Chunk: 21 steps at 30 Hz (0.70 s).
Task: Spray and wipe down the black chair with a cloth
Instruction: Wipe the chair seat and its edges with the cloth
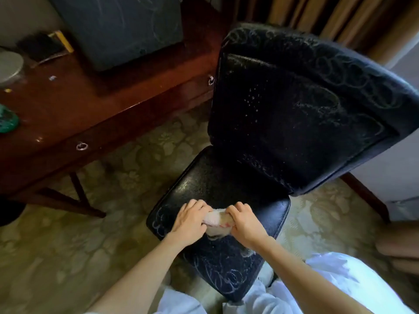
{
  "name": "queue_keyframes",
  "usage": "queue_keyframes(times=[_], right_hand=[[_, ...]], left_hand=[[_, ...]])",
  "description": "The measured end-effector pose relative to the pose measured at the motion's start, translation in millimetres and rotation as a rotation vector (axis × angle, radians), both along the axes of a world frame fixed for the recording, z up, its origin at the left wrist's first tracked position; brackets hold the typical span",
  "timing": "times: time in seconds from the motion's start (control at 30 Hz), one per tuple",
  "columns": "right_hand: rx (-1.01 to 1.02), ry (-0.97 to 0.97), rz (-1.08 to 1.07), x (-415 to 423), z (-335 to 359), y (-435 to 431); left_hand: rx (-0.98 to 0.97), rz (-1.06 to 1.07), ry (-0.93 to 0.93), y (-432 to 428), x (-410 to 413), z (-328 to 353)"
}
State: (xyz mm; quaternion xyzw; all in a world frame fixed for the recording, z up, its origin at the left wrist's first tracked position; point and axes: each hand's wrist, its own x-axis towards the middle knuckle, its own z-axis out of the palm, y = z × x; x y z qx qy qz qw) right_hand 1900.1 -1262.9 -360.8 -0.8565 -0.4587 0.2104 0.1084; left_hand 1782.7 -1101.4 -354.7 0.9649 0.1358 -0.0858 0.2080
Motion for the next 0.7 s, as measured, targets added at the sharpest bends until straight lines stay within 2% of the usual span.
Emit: queue_keyframes(times=[0.37,0.57,0.7], right_hand=[[0.003,-0.018,0.065,75.3,-116.0,-24.4],[-0.101,0.006,0.075,84.2,-202.7,-44.6],[0.024,-0.005,0.070,76.9,-226.9,-60.5]], left_hand=[[-0.016,0.239,-0.068,-57.4,56.6,-129.5],[0.034,0.283,-0.056,-89.4,62.2,-202.6],[0.079,0.343,-0.043,-108.2,66.1,-228.2]])
